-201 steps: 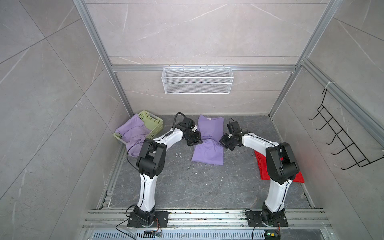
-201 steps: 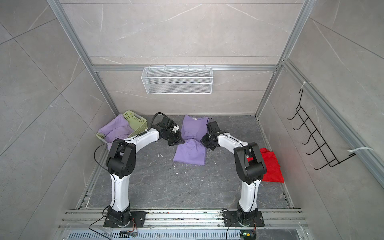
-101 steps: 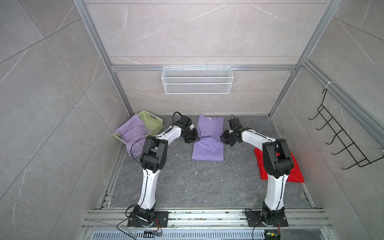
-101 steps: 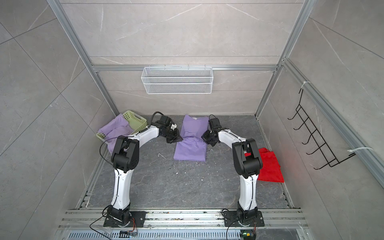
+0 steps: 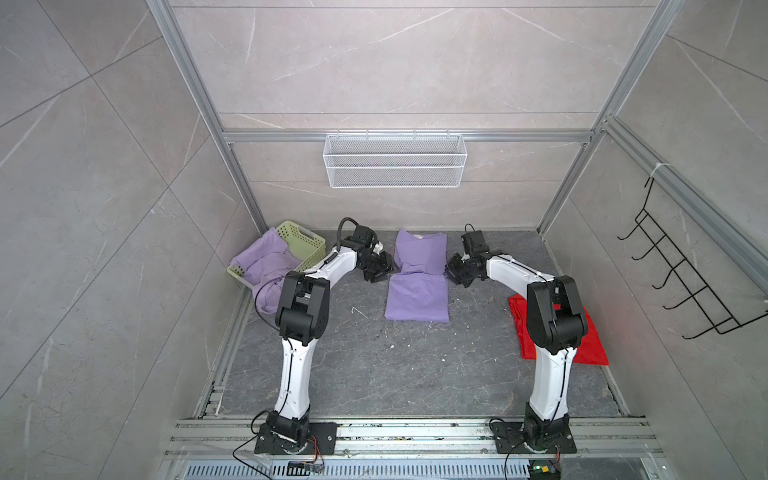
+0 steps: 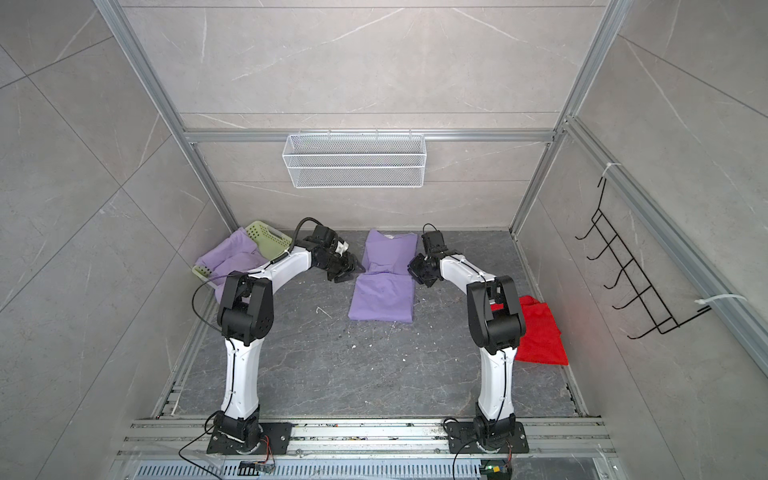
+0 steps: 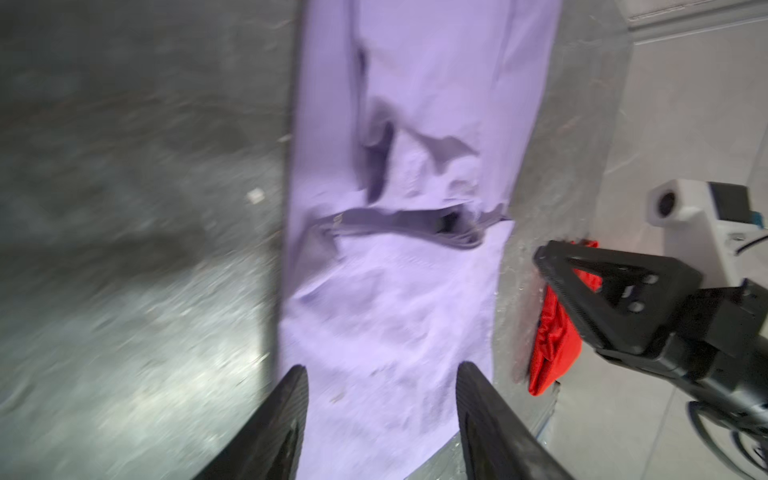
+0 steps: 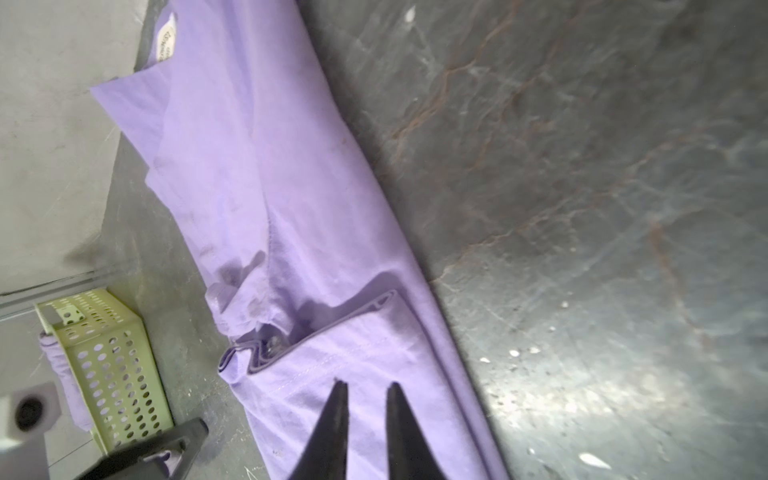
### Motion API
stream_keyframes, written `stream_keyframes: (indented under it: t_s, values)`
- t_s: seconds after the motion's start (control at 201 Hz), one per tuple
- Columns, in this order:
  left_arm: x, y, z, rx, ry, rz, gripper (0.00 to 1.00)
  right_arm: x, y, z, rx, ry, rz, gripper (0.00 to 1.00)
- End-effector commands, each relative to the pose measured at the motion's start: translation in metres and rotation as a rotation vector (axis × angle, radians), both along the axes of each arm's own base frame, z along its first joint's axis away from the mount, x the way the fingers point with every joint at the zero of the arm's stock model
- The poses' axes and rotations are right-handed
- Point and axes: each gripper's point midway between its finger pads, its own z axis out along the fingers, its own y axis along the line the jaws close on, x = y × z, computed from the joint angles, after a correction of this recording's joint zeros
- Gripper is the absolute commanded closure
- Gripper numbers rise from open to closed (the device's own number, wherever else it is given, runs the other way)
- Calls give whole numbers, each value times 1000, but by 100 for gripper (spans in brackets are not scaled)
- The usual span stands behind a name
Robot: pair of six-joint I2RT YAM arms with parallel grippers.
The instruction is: Fold and stack the t-shirts
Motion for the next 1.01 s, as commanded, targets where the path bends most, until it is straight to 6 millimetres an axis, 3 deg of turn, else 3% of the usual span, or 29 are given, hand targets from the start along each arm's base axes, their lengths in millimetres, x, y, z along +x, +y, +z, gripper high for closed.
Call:
stream_keyframes:
  t_s: [0.0,0.194,0.443,0.637,0.747,1.001]
  values:
    - [-19,15,37,27,-72,-25,37,-11,-7,13,-15,-3,-3,57]
    - [-69,28,23,12,-9,-16,28,-40,5,25,-21,-26,72,49]
    - [-117,33,-9,-69,130,52,27,-99,19,3,-26,32,93,41]
    - [-123,28,-28,-105,194,80,29,-133,23,-10,-26,65,101,38]
    - [-120,26,-39,-109,228,98,32,-148,24,-17,-15,74,78,27]
    - [-117,15,-59,-118,292,109,52,-162,29,-35,75,74,-10,25]
